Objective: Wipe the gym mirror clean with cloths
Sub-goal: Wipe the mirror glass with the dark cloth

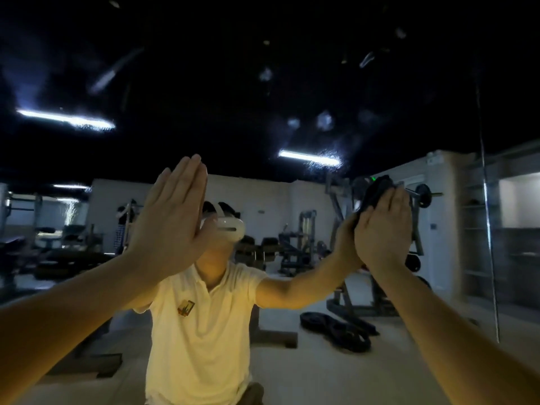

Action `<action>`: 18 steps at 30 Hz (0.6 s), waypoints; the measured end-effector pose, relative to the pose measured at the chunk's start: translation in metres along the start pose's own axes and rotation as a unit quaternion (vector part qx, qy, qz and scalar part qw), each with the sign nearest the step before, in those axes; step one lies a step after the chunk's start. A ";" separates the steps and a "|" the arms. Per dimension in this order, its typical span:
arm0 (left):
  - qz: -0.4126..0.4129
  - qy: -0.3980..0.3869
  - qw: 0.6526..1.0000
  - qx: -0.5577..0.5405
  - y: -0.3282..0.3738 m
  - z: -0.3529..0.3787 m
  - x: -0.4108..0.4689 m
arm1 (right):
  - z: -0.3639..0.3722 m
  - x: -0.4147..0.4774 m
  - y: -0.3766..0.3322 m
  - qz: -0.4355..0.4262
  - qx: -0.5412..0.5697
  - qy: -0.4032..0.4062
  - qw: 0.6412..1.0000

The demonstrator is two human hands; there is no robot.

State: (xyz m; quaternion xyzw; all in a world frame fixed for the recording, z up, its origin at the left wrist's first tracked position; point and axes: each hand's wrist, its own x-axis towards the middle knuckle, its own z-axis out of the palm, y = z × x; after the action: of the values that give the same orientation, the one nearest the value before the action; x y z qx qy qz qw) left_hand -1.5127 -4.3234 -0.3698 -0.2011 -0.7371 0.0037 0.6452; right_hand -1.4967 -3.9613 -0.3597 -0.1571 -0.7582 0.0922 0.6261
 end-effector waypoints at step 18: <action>-0.052 0.051 0.995 0.063 0.006 0.013 0.081 | -0.009 0.054 -0.020 -0.197 -0.017 0.071 0.978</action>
State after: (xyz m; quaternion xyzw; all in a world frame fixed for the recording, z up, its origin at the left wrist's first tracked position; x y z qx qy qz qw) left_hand -1.5302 -4.2905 -0.2962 -0.1217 -0.7107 0.0059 0.6929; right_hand -1.4991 -3.9616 -0.3009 -0.0219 -0.7290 -0.0571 0.6818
